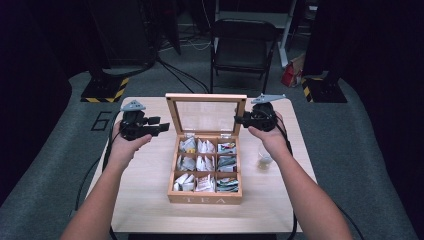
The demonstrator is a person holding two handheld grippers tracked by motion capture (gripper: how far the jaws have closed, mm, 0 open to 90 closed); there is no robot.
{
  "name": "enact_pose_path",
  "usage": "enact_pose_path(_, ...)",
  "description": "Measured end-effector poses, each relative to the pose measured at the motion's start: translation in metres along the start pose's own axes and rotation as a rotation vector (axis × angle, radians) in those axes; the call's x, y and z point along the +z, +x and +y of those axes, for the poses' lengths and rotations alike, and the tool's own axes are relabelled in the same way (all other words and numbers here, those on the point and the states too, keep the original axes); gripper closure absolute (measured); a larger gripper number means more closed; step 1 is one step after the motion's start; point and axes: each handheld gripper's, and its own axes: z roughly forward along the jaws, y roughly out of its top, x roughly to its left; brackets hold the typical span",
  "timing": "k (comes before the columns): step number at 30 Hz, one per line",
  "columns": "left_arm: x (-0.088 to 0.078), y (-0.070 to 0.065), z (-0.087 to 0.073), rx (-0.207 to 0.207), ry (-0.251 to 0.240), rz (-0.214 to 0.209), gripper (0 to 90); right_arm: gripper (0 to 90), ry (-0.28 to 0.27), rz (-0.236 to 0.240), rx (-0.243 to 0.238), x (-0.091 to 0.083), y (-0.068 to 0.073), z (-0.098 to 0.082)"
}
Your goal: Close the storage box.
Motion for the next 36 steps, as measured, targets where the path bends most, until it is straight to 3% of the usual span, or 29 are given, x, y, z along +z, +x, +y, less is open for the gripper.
enact_pose_path(9, 0.007, -0.006, 0.022, 0.042, 0.013, 0.003, 49.0, 62.5, -0.003, 0.007, -0.015, -0.002, 0.002, -0.003)
enact_pose_path(12, 0.007, -0.009, 0.029, 0.049, -0.010, 0.002, 51.3, 62.4, -0.001, 0.007, -0.025, -0.003, 0.003, -0.003)
enact_pose_path(20, 0.004, -0.014, 0.037, 0.053, -0.026, 0.006, 57.1, 62.1, -0.008, 0.010, -0.032, -0.004, 0.004, -0.005)
enact_pose_path(36, -0.008, -0.026, 0.049, 0.090, -0.048, 0.025, 59.5, 61.6, -0.008, 0.007, -0.041, -0.006, 0.007, -0.007)
